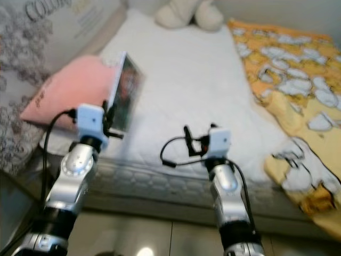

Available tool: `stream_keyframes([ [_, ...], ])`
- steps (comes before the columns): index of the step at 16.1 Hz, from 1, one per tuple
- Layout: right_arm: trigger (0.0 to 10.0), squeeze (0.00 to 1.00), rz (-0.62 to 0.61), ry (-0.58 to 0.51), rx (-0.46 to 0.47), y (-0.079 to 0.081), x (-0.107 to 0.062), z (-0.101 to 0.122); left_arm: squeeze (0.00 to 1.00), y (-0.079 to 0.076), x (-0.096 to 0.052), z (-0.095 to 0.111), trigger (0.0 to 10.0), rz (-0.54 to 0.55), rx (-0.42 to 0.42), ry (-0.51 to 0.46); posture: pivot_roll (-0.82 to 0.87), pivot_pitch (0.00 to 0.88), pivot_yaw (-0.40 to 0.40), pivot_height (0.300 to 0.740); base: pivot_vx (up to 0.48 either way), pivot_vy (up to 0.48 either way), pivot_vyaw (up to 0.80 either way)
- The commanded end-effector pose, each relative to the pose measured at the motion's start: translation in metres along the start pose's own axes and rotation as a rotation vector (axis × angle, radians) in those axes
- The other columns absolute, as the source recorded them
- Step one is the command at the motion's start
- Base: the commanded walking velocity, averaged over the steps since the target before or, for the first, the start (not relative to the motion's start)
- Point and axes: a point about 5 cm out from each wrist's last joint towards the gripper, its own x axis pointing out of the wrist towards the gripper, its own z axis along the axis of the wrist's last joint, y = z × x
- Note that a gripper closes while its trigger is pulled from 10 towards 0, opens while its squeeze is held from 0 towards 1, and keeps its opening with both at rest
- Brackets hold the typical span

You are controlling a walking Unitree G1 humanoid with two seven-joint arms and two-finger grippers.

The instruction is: Clean up the room

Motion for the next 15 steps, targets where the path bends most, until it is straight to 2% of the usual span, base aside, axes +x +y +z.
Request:
stream_keyframes([
  [1,10.0,0.25,0.028,-0.012,-0.003,0.008,0.002,0.001,0.00,0.006,0.005,0.009,10.0,0.016,0.008,-0.047,0.08,0.000,-0.053,0.740,0.458,0.000,0.00],
  [5,10.0,0.27,0.059,-0.019,0.006,0.013,0.001,0.001,0.00,0.010,0.006,0.007,10.0,0.041,-0.006,-0.035,0.07,0.000,-0.049,0.740,0.457,0.000,0.00],
  [6,10.0,0.32,0.060,-0.024,0.005,0.012,0.000,0.001,0.00,0.009,0.006,0.006,10.0,0.036,-0.005,-0.032,0.06,0.000,-0.049,0.740,0.454,0.000,0.71],
  [7,10.0,0.32,0.058,-0.024,0.011,0.011,0.000,0.002,0.00,0.008,0.007,0.006,10.0,0.034,-0.005,-0.027,0.06,0.000,-0.048,0.740,0.454,0.000,0.69],
  [9,10.0,0.25,0.030,-0.006,0.010,0.008,-0.001,-0.001,0.00,0.008,0.010,0.005,10.0,0.026,-0.013,-0.023,0.05,0.000,-0.047,0.740,0.459,0.000,0.33],
  [11,10.0,0.25,0.023,-0.007,0.011,0.008,-0.004,-0.001,0.00,0.002,0.021,0.001,10.0,-0.036,-0.018,0.031,0.05,0.000,-0.049,0.740,0.236,0.000,0.00],
  [12,10.0,0.25,0.023,-0.009,0.009,0.008,-0.004,-0.001,0.00,-0.005,0.028,-0.003,10.0,-0.115,-0.024,0.067,0.05,0.000,-0.049,0.740,0.000,0.000,0.00],
  [14,10.0,0.25,0.030,-0.016,0.008,0.010,-0.004,0.001,0.00,-0.013,0.038,-0.012,10.0,-0.239,-0.128,0.149,0.04,0.000,-0.048,0.740,0.000,0.000,0.00],
  [15,10.0,0.25,0.034,-0.021,0.005,0.010,-0.005,0.002,0.00,-0.014,0.043,-0.013,10.0,-0.276,-0.147,0.178,0.03,0.000,-0.051,0.740,0.000,0.000,0.00],
])
